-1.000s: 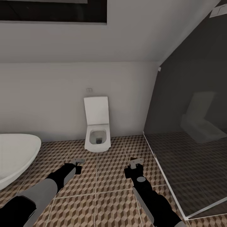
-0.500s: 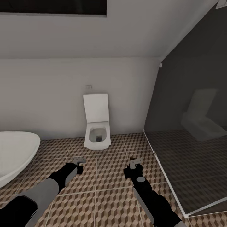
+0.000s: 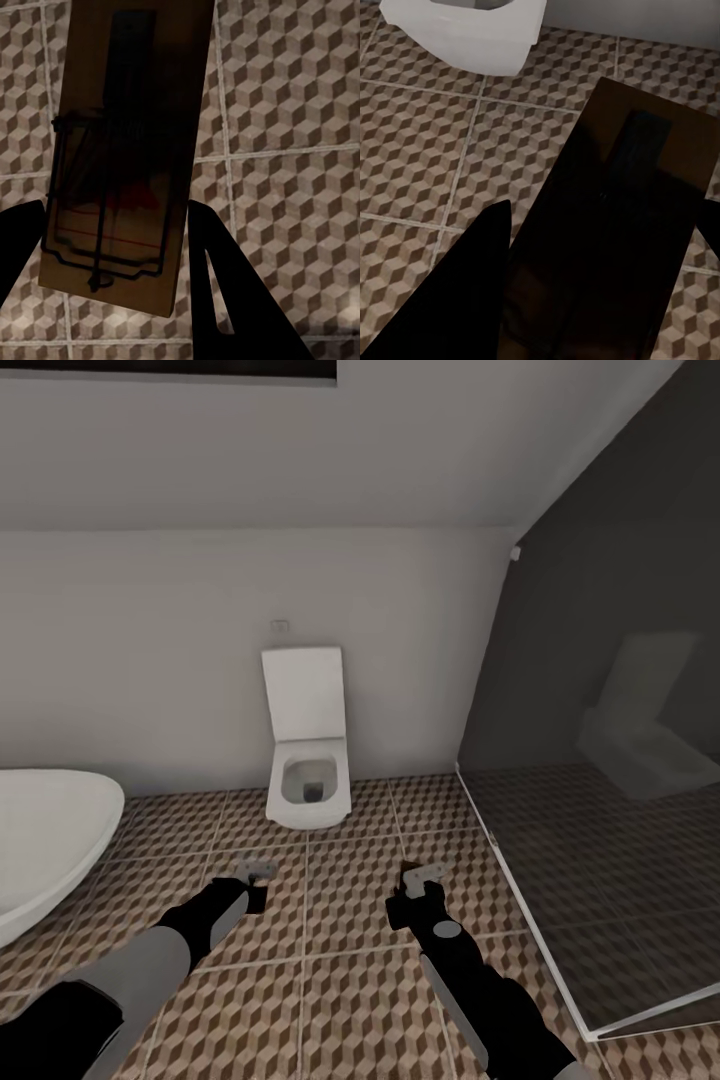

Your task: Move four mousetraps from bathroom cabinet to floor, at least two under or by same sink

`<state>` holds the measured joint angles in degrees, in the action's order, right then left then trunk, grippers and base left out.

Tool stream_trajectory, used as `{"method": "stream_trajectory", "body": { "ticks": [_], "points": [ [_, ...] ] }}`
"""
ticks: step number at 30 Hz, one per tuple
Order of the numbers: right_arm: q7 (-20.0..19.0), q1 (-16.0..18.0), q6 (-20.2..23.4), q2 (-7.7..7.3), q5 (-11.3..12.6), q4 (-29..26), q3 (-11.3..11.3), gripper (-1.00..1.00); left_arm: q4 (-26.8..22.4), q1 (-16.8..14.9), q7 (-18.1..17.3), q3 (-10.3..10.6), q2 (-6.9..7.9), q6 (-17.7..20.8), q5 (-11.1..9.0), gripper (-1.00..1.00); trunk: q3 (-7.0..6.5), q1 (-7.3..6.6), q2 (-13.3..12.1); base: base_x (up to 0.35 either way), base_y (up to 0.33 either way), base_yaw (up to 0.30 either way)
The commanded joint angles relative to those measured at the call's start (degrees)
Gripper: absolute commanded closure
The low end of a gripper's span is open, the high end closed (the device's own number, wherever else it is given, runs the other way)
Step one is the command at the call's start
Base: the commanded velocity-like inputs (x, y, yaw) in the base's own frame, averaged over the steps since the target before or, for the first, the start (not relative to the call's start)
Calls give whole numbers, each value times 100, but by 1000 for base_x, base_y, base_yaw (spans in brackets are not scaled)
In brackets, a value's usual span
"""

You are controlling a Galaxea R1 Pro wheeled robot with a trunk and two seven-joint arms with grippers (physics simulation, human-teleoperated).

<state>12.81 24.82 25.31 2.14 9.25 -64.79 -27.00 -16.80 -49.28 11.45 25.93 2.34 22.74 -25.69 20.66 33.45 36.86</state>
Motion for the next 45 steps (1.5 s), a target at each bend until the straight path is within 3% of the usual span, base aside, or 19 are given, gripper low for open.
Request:
{"method": "stream_trajectory", "body": {
  "ticks": [1,18,22,24,27,38,45],
  "points": [
    [55,6,18,-3,60,-7,-16,100,-17,-2,42,48,5,31,-59,100,36,24,49,0,0,0],
    [49,6,18,-3,61,-5,-16,100,-17,-2,35,46,-111,37,-59,100,499,397,731,0,0,0],
    [46,6,18,-3,60,13,-16,100,-21,-2,-557,49,-97,39,-57,100,608,485,892,0,0,0],
    [46,6,18,-3,60,17,-16,100,-24,-2,-1017,51,-64,44,-45,100,663,529,972,0,0,0],
    [46,6,18,-1,60,19,-16,100,-31,-2,-1312,52,-15,46,-36,100,744,595,1092,0,0,0],
    [46,6,13,-1,-22,29,-8,100,-93,-2,-1416,52,-1,57,-33,100,1036,836,1533,0,0,0],
    [-3,6,-108,47,-415,205,-2,100,-104,-2,-1417,52,2,56,-33,100,1169,990,1814,0,0,0]
  ]
}}
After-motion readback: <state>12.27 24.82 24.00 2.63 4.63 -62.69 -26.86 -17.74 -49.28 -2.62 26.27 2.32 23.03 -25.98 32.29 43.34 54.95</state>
